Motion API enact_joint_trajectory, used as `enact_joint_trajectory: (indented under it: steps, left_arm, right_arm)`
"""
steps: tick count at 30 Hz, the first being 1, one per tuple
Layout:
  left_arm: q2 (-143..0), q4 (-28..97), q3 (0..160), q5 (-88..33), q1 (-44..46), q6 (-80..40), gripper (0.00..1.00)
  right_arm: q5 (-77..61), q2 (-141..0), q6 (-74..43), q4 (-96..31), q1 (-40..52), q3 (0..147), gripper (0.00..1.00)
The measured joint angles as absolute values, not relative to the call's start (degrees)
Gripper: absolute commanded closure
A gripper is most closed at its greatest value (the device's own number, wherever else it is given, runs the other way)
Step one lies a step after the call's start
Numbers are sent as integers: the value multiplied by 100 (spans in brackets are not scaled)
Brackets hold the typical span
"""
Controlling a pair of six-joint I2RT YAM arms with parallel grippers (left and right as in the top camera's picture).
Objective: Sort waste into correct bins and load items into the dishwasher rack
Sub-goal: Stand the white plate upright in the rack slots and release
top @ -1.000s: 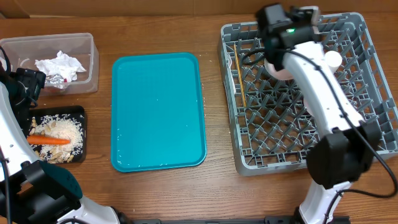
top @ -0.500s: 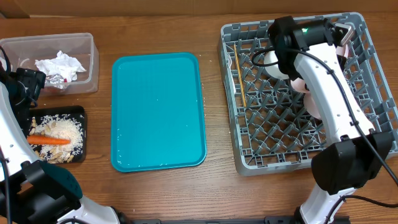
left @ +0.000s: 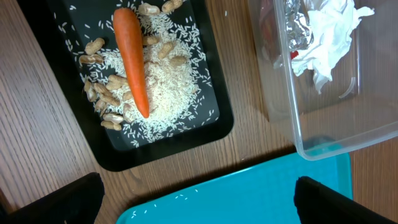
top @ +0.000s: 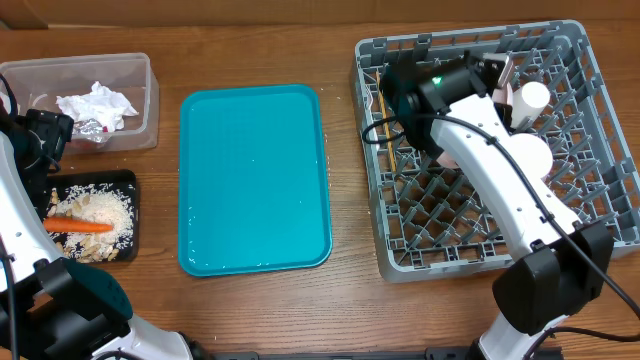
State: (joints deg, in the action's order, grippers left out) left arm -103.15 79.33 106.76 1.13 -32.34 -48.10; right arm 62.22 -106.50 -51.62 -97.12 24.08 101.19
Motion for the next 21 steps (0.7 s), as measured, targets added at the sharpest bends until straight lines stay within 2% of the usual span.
enact_joint_trajectory:
  steps: [7,16,21]
  left_arm:
    - [-10315,7933,10676,110,-3234,-4810,1]
    - [-10315,7933,10676,113,-3234,-4810,0]
    - [-10315,7933,10676,113,-3234,-4810,0]
  right_arm:
    - [6943,-10643,-5837,-9679,2412,9157,96]
    - [7299,-10643,-6073,-9690,2449,9111,96]
    - [7330,-10641,-6086,-9706,2845,9102,96]
